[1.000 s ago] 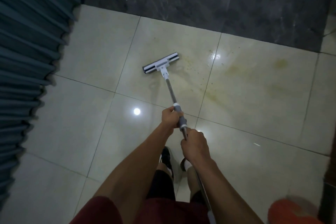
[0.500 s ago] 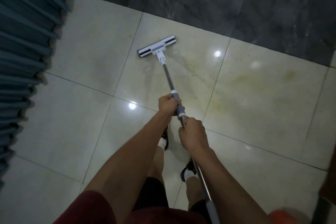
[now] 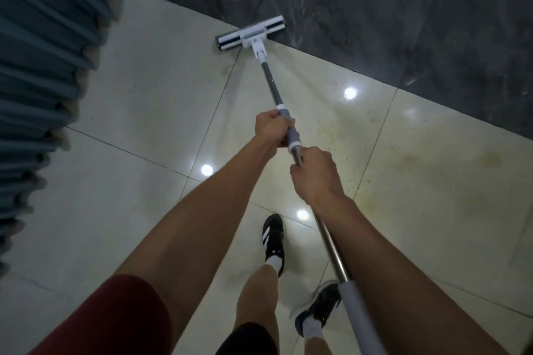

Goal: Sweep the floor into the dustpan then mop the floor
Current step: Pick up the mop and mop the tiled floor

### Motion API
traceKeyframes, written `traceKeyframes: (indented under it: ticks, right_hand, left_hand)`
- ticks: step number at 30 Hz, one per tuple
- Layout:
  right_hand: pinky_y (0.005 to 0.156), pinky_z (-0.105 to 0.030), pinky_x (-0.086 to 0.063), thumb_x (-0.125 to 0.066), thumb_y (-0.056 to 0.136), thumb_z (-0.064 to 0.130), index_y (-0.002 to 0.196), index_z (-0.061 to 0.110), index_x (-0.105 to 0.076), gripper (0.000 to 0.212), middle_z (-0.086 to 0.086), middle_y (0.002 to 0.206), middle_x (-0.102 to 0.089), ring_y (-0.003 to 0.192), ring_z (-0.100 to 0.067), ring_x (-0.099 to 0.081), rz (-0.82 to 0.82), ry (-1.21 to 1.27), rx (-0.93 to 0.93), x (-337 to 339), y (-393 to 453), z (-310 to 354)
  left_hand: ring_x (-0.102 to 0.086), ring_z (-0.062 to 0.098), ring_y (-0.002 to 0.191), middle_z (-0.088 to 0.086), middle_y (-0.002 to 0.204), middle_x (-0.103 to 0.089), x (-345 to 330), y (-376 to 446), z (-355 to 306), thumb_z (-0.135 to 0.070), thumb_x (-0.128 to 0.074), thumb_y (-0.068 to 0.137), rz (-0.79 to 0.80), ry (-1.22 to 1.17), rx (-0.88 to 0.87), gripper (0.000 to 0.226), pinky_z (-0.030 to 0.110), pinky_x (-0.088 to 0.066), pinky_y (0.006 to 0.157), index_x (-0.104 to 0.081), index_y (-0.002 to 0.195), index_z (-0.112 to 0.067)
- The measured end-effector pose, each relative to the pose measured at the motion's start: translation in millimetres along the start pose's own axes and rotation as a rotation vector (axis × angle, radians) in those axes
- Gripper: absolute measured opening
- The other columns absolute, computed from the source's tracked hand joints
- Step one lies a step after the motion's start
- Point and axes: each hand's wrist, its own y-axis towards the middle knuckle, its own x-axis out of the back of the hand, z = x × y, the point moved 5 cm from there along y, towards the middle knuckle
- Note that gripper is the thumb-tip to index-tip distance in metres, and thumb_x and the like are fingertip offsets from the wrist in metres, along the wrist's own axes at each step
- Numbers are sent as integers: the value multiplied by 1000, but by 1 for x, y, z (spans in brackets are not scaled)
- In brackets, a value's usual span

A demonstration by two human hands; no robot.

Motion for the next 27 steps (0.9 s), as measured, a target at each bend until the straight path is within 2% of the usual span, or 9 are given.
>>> traceKeyframes:
  ticks: [5,8,10,12,14,17,20,23,27]
  right_hand:
    - [54,-40,-61,-57,91,17,100,12,-66,13,-11,85,-67,60,-27,-67,13,58,12,13,21,12]
    - [47,-35,-60,-57,94,19,112,19,-63,18,-9,88,-67,60,-25,-71,144,270,-61,16,-6,13]
    - [47,-29,-56,-54,97,19,119,26,-56,24,-12,92,-68,56,-21,-68,265,482,-117,14,-34,15]
    - [48,-30,-54,-52,99,21,120,29,-54,23,-17,95,-70,53,-19,-62,348,723,-172,10,-64,14]
    - [48,-28,-51,-51,101,25,121,38,-51,23,-16,93,-70,53,-17,-57,343,822,-174,3,-87,5]
    - [47,-28,-48,-44,103,27,132,38,-48,30,-13,82,-64,55,-17,-54,273,699,-119,-13,-109,-12]
    - [51,-34,-53,-39,103,25,120,22,-51,21,-8,80,-57,57,-19,-53,225,553,-63,-29,-124,-33]
    - [62,-42,-61,-39,103,25,121,22,-50,21,-4,85,-59,62,-20,-58,206,409,-27,-42,-144,-58]
    - [66,-44,-61,-37,104,26,125,18,-47,24,-6,91,-60,66,-23,-60,201,259,13,-59,-183,-98]
  left_hand:
    - [-72,42,88,15,91,-70,-4,26,-19,6,-69,88,6,-46,-6,23,53,-62,70,-66,108,-3]
    - [-73,39,87,16,96,-72,3,23,-10,1,-69,89,-4,-30,-28,27,53,-63,74,-65,116,-5]
    - [-73,36,80,17,98,-71,11,16,-9,-1,-67,92,-17,1,-46,21,48,-63,74,-64,111,-8]
    - [-72,36,81,18,101,-70,19,13,-9,-2,-68,92,-10,49,-58,19,48,-62,76,-62,109,-10]
    - [-73,39,89,20,109,-69,25,9,-4,-4,-72,90,27,98,-50,39,52,-62,79,-61,126,-11]
    - [-72,44,95,23,115,-66,32,-1,13,-4,-75,88,63,175,-42,55,57,-61,79,-54,139,-4]
    - [-71,43,96,23,119,-64,32,-17,40,-5,-73,90,67,199,-26,56,55,-61,77,-51,142,-4]
    - [-72,38,87,23,119,-64,31,-37,75,-6,-73,91,70,193,-2,63,50,-63,70,-46,147,-7]
    - [-70,37,81,23,112,-66,26,-75,124,-5,-71,92,43,223,-4,45,49,-62,71,-55,134,-2]
